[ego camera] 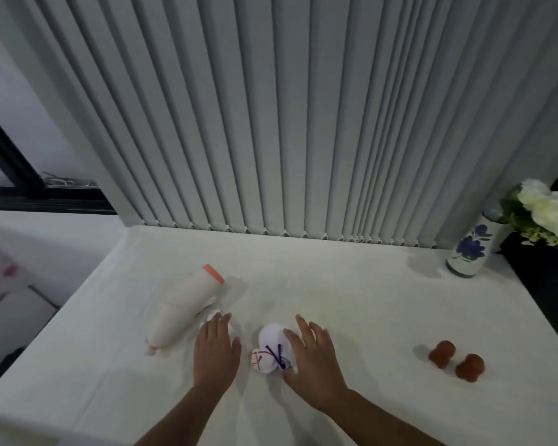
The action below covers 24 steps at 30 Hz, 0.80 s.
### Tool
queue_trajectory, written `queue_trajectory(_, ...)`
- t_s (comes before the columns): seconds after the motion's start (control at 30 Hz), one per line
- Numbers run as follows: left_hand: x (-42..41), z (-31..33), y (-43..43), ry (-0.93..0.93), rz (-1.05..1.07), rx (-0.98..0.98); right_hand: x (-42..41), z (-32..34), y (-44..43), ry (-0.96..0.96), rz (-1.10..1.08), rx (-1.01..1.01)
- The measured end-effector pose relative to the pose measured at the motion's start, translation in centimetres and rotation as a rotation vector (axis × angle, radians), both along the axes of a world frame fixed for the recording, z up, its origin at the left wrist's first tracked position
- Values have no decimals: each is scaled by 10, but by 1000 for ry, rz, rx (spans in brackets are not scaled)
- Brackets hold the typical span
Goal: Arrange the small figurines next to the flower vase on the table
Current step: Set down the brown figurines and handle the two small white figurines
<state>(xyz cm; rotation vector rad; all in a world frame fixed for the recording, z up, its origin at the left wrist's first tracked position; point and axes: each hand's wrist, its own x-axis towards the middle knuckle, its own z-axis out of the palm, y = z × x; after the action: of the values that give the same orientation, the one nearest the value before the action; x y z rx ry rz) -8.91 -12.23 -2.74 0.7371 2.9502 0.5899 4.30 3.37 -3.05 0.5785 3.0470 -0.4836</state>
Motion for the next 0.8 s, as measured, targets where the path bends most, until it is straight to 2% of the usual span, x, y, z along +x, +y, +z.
queue_trajectory(0.13,-32,-7,-28,-31,-16,-28,-26,-12,-26,46,-23,38)
queue_trajectory(0.43,-70,-32,-51,-61,-236,-21,-54,-21,-45,-41,-126,67)
queue_trajectory(0.67,-82,-33,-44,-159,-263,-6,-61,-25,-35,-102,-149,60)
queue_trajectory(0.8,-82,-35,-35,-103,-256,21,-62,-27,-33,-105,-125,89)
